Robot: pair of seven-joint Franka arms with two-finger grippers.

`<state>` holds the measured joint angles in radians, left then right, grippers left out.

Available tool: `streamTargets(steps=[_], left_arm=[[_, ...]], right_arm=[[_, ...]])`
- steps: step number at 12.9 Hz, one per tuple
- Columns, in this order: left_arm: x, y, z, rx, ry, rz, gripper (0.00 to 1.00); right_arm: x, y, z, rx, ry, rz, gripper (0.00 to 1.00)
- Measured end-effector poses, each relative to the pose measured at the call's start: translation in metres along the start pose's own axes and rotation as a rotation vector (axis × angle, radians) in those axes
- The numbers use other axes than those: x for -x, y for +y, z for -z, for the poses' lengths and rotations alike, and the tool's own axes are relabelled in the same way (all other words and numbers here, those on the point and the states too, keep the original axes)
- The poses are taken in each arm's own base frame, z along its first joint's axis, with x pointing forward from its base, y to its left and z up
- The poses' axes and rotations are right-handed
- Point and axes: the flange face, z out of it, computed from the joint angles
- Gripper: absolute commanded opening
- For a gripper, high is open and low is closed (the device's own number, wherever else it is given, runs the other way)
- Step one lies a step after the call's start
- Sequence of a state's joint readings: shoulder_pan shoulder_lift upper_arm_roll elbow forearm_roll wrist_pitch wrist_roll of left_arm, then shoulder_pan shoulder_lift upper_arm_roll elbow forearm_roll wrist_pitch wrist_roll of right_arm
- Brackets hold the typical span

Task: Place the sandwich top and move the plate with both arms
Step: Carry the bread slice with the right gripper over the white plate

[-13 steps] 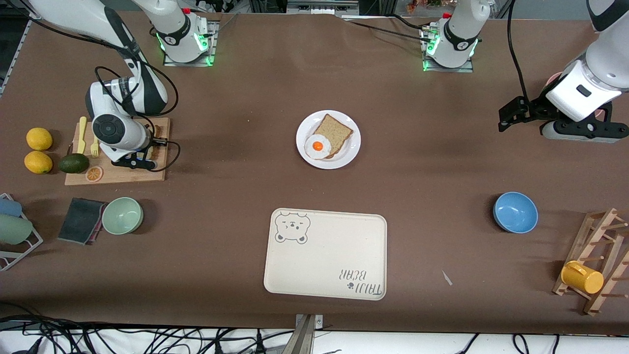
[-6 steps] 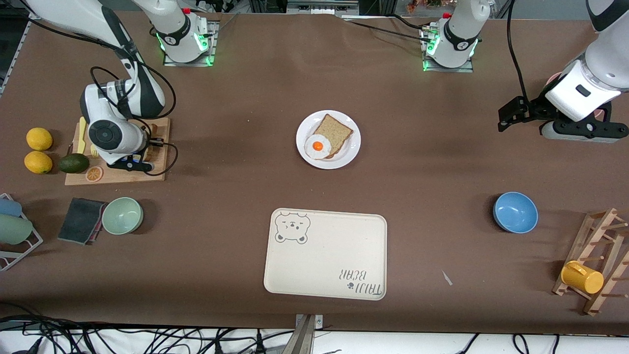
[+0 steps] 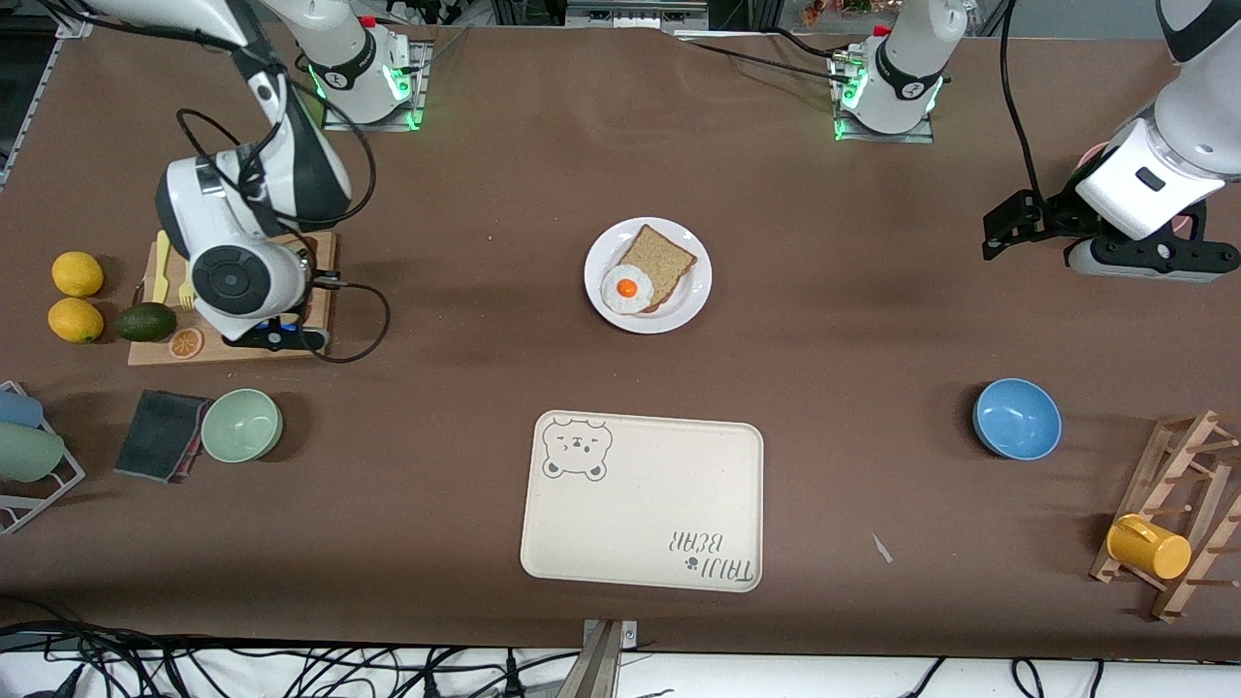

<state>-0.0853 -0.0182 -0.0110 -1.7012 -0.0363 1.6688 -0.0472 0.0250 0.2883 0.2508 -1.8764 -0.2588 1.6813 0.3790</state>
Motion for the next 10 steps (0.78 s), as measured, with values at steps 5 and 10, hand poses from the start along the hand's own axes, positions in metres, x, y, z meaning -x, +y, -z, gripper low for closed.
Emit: streamTargets(steps=[5, 10], left_arm=[[-0.002, -0.001, -0.004, 0.000, -0.007, 0.001, 1.00], [-0.004, -0.001, -0.007, -0.001, -0.014, 0.002, 1.00]], right_arm=[[0.046, -0.179, 0.074, -0.063, 0.091, -0.005, 0.00], [0.093, -0.352, 0.074, -0.104, 0.114, -0.010, 0.00]])
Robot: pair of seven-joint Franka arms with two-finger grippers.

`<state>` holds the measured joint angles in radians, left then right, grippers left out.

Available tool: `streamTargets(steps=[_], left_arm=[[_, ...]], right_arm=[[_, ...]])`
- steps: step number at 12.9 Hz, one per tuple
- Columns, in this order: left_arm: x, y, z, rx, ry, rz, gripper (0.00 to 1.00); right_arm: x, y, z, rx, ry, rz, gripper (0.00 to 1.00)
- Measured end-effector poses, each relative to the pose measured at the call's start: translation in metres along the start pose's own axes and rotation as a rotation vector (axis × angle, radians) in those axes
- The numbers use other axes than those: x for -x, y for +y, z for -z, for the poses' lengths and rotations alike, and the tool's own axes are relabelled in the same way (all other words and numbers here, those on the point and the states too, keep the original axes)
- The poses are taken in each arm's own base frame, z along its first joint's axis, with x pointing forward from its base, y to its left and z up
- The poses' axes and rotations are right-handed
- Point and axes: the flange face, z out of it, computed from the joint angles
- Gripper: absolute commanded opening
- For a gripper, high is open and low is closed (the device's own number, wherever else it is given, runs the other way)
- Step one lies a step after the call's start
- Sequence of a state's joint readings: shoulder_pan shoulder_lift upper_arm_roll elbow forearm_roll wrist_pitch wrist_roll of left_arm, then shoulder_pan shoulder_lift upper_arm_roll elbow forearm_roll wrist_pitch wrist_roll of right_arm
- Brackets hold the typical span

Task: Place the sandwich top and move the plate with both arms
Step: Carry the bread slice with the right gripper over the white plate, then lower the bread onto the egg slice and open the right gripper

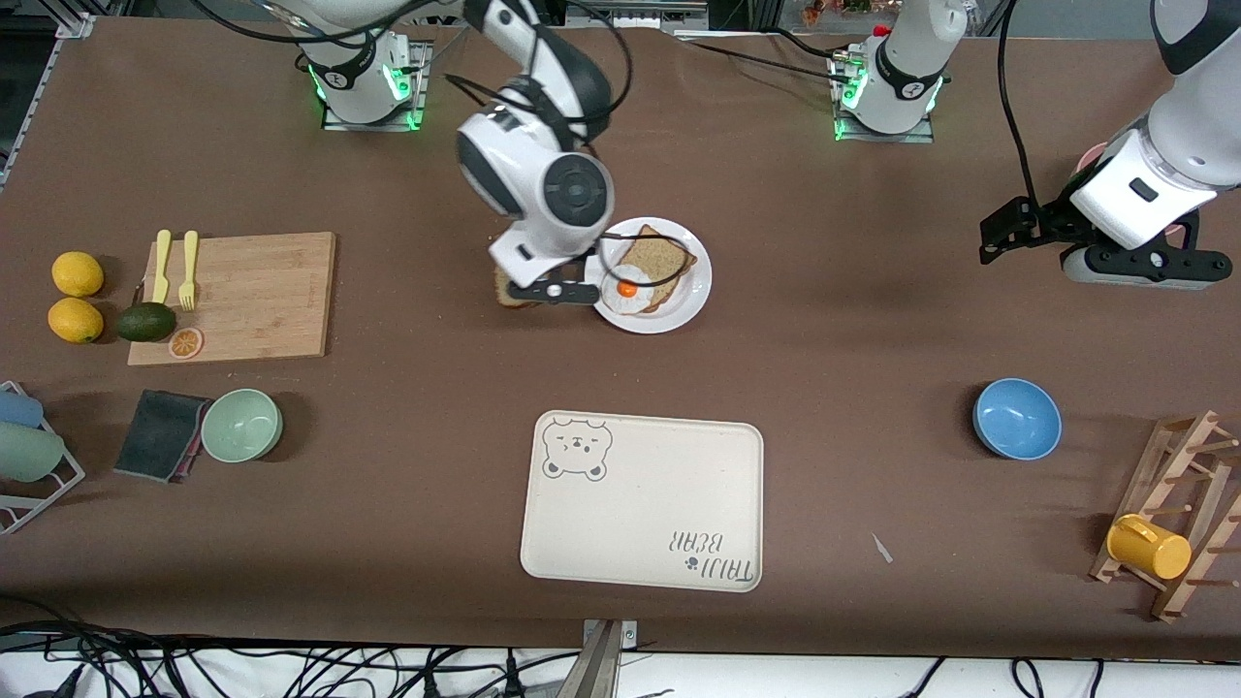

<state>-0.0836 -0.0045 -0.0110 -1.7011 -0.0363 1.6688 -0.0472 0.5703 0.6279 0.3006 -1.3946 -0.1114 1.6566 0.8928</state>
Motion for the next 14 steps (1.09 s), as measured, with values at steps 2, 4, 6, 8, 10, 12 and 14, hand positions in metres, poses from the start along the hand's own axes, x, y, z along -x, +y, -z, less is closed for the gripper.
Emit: streamTargets(steps=[2, 4, 6, 8, 10, 12, 14], left_arm=[[0.000, -0.001, 0.000, 0.000, 0.000, 0.001, 1.00], [0.000, -0.001, 0.000, 0.000, 0.000, 0.002, 1.00], [0.000, -0.001, 0.000, 0.000, 0.000, 0.002, 1.00], [0.000, -0.001, 0.000, 0.000, 0.000, 0.002, 1.00], [0.000, 0.000, 0.000, 0.000, 0.000, 0.000, 1.00], [0.000, 0.003, 0.000, 0.000, 0.000, -0.006, 1.00], [0.000, 0.006, 0.000, 0.000, 0.000, -0.010, 1.00]], right_arm=[[0.008, -0.036, -0.016, -0.013, 0.005, 0.008, 0.00], [0.009, -0.056, -0.030, -0.058, -0.009, 0.013, 0.00], [0.011, -0.070, -0.036, -0.119, -0.027, 0.005, 0.00], [0.018, -0.085, -0.042, -0.158, -0.028, -0.008, 0.00], [0.027, -0.099, -0.049, -0.173, -0.021, -0.018, 0.00], [0.028, -0.110, -0.057, -0.203, -0.005, -0.033, 0.00], [0.022, -0.115, -0.065, -0.229, 0.007, -0.042, 0.00]])
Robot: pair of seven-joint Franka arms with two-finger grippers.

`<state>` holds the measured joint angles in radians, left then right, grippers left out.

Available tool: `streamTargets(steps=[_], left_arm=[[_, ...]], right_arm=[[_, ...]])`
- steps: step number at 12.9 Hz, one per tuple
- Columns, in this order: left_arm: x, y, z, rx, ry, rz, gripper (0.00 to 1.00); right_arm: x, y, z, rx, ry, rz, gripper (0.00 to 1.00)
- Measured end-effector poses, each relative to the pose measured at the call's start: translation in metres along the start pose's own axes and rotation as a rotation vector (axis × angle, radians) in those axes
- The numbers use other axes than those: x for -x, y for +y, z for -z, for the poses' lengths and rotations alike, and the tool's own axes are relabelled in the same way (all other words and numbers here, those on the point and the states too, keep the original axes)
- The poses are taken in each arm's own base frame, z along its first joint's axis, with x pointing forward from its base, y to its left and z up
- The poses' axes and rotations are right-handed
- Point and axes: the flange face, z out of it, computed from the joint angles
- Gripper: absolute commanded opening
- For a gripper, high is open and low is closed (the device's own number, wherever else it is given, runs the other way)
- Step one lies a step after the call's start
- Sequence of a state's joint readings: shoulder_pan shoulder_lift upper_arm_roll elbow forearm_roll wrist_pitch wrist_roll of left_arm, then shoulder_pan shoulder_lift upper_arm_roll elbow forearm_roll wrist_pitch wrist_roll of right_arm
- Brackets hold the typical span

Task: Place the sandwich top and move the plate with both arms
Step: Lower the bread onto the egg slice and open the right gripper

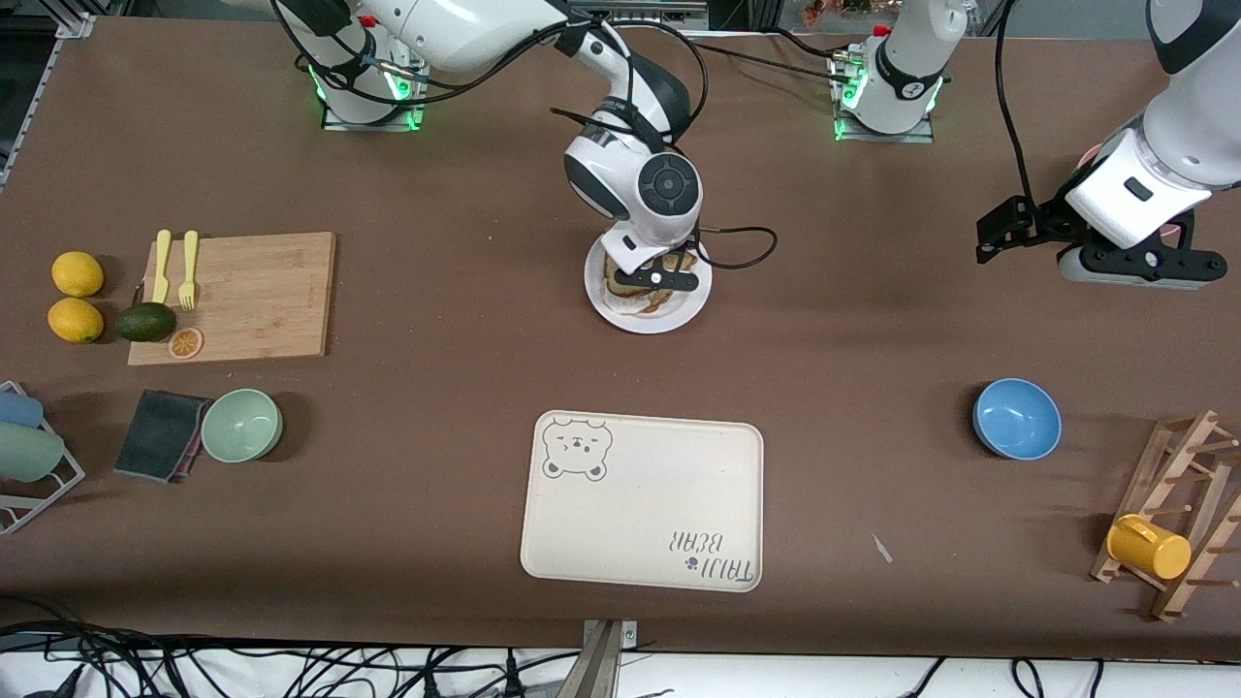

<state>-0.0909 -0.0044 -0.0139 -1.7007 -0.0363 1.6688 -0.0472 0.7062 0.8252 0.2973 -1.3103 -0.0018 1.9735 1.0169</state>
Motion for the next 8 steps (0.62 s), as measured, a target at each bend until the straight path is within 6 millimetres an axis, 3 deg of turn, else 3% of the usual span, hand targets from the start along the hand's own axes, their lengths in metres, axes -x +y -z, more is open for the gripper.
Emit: streamTargets(steps=[1, 2, 3, 8], left_arm=[[0.000, 0.000, 0.000, 0.000, 0.000, 0.000, 1.00], [0.000, 0.000, 0.000, 0.000, 0.000, 0.000, 1.00], [0.000, 0.000, 0.000, 0.000, 0.000, 0.000, 1.00], [0.000, 0.000, 0.000, 0.000, -0.001, 0.000, 1.00]], right_arm=[[-0.003, -0.001, -0.003, -0.011, 0.007, -0.003, 0.00], [-0.006, -0.001, -0.003, -0.020, 0.013, -0.007, 0.65], [-0.009, 0.000, -0.002, -0.031, 0.022, -0.011, 1.00], [-0.023, -0.002, 0.023, -0.090, 0.064, -0.024, 1.00]])
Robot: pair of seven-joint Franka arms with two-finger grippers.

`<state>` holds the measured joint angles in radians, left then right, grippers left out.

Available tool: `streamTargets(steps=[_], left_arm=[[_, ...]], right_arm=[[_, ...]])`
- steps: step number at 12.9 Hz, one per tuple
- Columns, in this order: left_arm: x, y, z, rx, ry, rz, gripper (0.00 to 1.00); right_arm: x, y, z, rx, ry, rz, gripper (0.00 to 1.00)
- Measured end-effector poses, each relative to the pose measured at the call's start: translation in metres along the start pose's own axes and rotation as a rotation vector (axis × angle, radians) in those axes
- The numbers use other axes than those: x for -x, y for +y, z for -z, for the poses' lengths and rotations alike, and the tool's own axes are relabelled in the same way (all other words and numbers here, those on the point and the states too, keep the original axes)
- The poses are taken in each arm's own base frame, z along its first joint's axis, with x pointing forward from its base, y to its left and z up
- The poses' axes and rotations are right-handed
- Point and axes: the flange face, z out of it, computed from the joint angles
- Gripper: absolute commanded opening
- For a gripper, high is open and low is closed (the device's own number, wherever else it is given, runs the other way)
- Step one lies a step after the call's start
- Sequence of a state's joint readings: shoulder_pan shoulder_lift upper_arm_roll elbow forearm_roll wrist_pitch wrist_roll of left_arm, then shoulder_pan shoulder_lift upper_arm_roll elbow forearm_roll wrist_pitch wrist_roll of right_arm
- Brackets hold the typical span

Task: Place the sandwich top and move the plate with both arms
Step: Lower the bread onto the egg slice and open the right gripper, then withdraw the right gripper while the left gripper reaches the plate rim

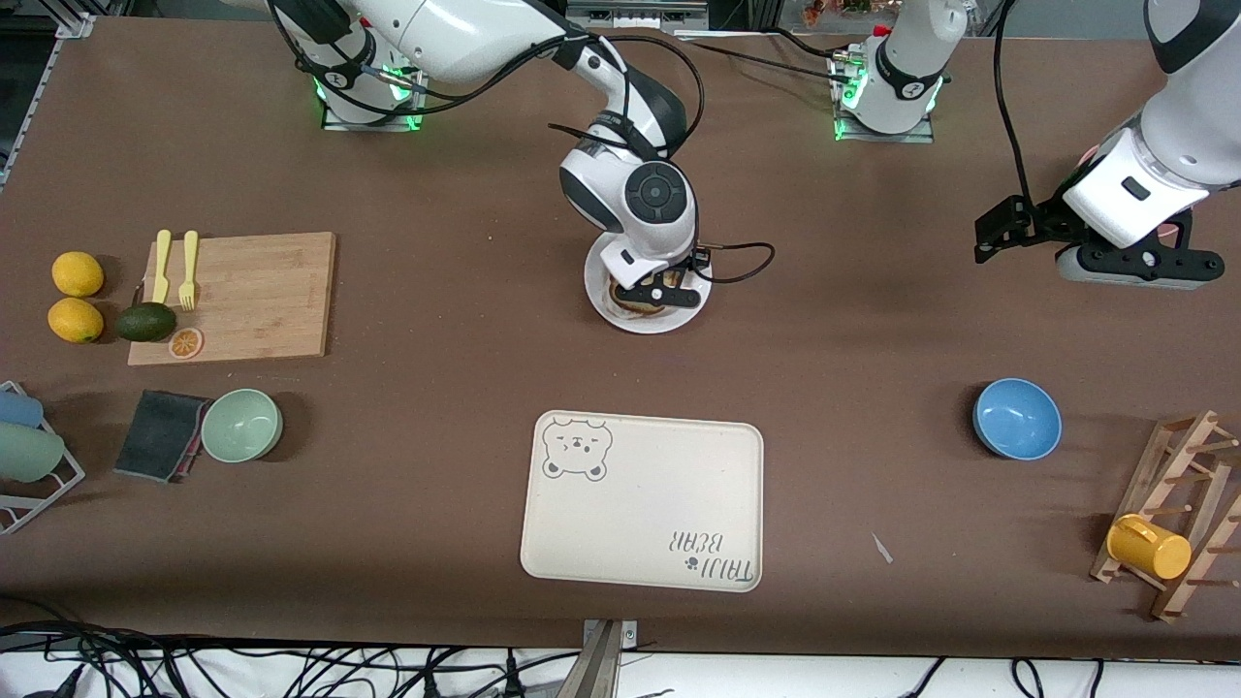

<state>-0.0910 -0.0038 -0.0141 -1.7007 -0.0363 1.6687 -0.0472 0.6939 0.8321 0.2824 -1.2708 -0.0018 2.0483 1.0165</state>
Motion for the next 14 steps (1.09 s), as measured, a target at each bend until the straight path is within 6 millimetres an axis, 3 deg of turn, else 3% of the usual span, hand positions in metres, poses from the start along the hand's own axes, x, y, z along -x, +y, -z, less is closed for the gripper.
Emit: streamTargets(steps=[3, 5, 7, 9, 11, 14], left_arm=[[-0.003, 0.001, -0.006, 0.009, -0.012, 0.001, 1.00], [-0.005, 0.005, -0.010, 0.047, -0.021, 0.006, 1.00], [-0.010, 0.010, -0.026, 0.062, -0.051, 0.003, 1.00], [-0.019, 0.028, -0.052, 0.094, -0.101, -0.016, 1.00], [-0.026, 0.058, -0.084, 0.142, -0.164, -0.046, 1.00], [-0.034, 0.112, -0.138, 0.266, -0.266, -0.069, 1.00]], right_arm=[[-0.018, 0.015, 0.035, 0.021, -0.003, -0.027, 1.00], [-0.040, 0.044, 0.082, 0.052, -0.012, -0.020, 1.00], [-0.062, 0.088, 0.134, 0.099, -0.037, -0.021, 1.00], [-0.081, 0.131, 0.174, 0.132, -0.053, -0.009, 1.00], [-0.100, 0.176, 0.201, 0.156, -0.046, 0.065, 1.00], [-0.107, 0.273, 0.237, 0.200, 0.005, 0.104, 1.00]])
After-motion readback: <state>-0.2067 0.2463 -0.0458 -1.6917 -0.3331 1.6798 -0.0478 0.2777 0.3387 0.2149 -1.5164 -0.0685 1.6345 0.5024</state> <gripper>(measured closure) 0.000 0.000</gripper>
